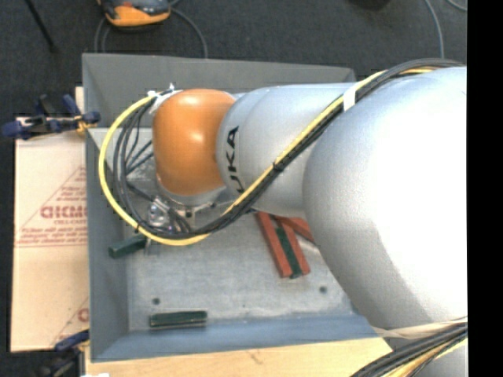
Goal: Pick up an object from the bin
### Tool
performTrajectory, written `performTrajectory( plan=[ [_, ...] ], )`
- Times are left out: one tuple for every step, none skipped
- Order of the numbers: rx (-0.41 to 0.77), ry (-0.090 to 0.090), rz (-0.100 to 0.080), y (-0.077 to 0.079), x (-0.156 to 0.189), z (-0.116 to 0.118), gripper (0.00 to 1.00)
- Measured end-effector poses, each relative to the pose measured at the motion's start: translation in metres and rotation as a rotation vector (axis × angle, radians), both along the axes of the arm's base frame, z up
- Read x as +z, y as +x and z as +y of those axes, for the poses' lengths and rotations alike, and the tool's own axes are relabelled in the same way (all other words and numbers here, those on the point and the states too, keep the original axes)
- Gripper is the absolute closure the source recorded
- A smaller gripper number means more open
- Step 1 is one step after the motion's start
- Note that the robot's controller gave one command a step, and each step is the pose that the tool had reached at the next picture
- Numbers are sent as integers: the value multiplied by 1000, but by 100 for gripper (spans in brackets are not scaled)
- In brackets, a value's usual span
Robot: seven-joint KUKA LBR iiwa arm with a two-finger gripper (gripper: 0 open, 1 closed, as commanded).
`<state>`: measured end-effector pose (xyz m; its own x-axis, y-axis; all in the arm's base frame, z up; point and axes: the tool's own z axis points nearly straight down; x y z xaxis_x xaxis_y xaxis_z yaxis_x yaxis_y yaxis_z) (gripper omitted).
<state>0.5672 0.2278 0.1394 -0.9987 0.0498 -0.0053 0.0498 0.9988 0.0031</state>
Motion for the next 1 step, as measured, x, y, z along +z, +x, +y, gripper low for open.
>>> performTrajectory(
  plan=[
    [13, -3, 3, -41, -6, -35, 100]
  ],
)
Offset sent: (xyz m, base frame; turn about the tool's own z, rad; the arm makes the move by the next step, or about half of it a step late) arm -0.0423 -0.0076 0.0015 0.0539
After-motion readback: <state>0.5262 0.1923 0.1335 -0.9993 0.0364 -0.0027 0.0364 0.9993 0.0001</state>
